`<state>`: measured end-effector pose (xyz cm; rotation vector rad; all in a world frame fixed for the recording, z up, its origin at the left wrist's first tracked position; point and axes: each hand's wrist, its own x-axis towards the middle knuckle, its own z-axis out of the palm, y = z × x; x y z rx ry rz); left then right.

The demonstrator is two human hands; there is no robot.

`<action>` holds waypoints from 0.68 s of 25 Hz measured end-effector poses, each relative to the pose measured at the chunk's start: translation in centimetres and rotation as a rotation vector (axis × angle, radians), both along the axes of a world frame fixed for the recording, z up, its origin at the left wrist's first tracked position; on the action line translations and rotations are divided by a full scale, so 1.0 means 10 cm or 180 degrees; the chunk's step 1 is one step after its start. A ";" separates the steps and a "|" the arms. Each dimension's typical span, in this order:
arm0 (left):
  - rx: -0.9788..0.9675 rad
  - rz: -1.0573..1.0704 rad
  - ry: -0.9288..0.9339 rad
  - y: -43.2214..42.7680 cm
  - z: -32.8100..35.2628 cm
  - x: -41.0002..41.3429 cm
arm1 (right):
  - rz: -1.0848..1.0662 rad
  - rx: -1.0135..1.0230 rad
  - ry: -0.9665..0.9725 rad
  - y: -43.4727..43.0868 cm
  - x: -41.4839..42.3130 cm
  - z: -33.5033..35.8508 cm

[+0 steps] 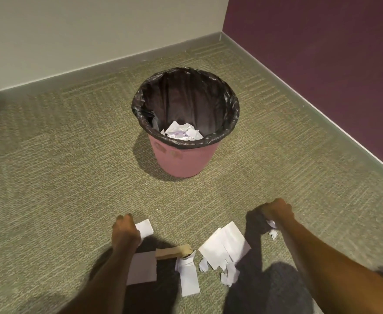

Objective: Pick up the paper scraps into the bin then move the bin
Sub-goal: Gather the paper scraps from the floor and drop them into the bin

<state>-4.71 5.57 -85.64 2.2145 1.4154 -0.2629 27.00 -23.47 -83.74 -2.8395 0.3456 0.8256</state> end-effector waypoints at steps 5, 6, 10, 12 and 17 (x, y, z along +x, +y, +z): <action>-0.0264 0.0599 -0.0251 0.08 0.02 0.11 | 0.0055 -0.0374 0.0576 -0.44 -0.10 -0.73; -0.0360 0.0722 -0.0370 0.10 0.07 0.16 | 0.0174 -0.0379 0.0559 -0.32 -0.28 -0.50; -0.0677 0.1297 -0.0792 0.26 0.20 0.36 | 0.0407 -0.0517 -0.0361 0.03 -0.76 -0.12; -0.0692 0.1516 -0.1026 0.41 0.39 0.44 | 0.0694 -0.0327 -0.0609 0.13 -0.90 -0.14; -0.0293 0.1978 -0.1719 1.01 1.24 0.67 | 0.0888 0.0466 -0.0923 0.37 -1.03 -0.08</action>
